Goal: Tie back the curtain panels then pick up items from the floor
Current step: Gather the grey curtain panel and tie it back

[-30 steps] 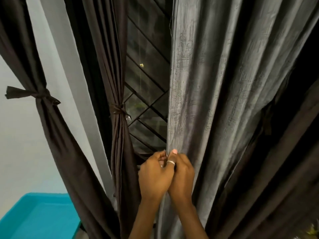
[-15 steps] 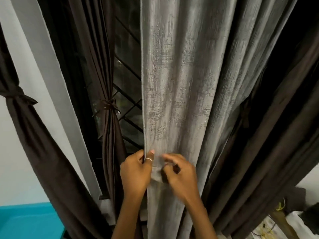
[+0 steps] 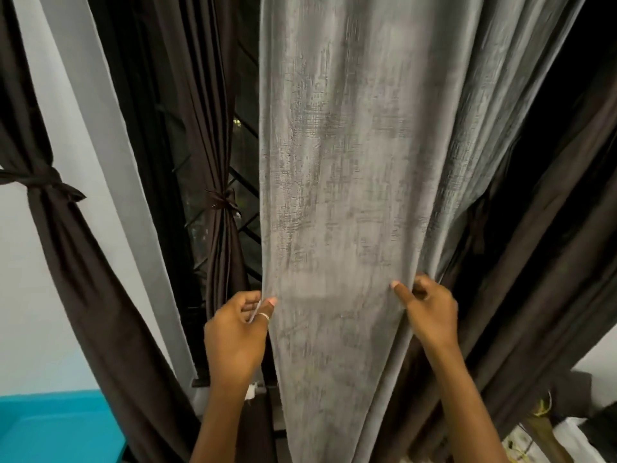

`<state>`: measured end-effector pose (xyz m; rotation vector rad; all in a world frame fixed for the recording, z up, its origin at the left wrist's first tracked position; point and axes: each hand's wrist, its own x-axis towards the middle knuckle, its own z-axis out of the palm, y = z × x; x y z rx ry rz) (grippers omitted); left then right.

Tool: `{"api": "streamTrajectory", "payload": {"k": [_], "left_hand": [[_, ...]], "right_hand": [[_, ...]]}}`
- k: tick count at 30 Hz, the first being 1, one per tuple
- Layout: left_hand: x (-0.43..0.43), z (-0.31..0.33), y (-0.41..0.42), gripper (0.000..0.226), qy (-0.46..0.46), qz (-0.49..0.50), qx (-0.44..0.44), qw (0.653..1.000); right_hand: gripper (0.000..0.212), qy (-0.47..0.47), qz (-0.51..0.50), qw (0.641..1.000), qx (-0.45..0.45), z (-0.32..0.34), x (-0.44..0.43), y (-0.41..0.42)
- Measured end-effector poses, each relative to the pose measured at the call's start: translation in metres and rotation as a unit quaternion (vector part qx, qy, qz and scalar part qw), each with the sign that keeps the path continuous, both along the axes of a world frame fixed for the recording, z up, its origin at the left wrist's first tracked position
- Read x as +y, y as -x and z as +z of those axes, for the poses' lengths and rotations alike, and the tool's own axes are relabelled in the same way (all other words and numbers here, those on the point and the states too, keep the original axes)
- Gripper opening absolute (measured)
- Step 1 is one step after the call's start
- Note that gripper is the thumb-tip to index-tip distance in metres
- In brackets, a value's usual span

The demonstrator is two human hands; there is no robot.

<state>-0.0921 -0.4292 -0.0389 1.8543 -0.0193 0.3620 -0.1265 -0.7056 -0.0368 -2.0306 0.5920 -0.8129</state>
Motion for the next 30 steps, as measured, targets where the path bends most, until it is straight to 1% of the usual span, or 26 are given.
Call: {"api": "streamTrajectory", "payload": {"k": [2,5,8,10,13,16,22,25,26,28,30], "left_hand": [[0.0,0.001,0.0,0.011,0.008,0.031,-0.005,0.999],[-0.014,0.001,0.003,0.009,0.006,0.051,-0.005,0.999],[-0.037,0.0,0.006,0.007,0.017,0.03,-0.012,0.999],[-0.05,-0.002,0.01,0.005,-0.001,0.001,-0.019,1.0],[-0.062,-0.006,0.012,0.008,-0.006,-0.029,-0.024,0.999],[-0.059,-0.01,0.008,0.013,0.003,-0.041,-0.015,0.999],[-0.054,-0.012,0.009,0.014,0.006,-0.073,-0.025,0.997],[-0.055,-0.008,0.006,0.013,0.017,-0.082,-0.014,0.996],[-0.056,-0.006,0.006,0.017,0.02,-0.082,-0.009,0.996],[-0.06,-0.003,0.005,0.024,0.014,-0.069,-0.001,0.998],[-0.063,-0.001,0.002,0.021,-0.006,-0.036,-0.005,0.999]], "right_hand": [[0.022,0.011,-0.042,0.999,-0.03,-0.004,-0.002,0.009],[0.013,0.059,-0.074,0.992,-0.078,-0.013,0.032,0.018],[0.006,0.104,-0.038,0.987,-0.114,-0.023,0.083,0.018],[0.006,0.114,0.02,0.986,-0.116,-0.026,0.111,0.015],[0.006,0.074,0.091,0.988,-0.099,-0.027,0.136,0.012],[0.007,0.071,0.097,0.986,-0.114,-0.027,0.139,0.011],[0.01,0.074,0.103,0.985,-0.121,-0.031,0.136,0.009],[0.012,0.075,0.11,0.983,-0.128,-0.034,0.133,0.005],[0.013,0.076,0.109,0.982,-0.133,-0.034,0.132,0.004],[0.013,0.079,0.122,0.98,-0.135,-0.036,0.129,0.003],[0.016,0.077,0.169,0.975,-0.12,-0.036,0.126,0.003]]}}
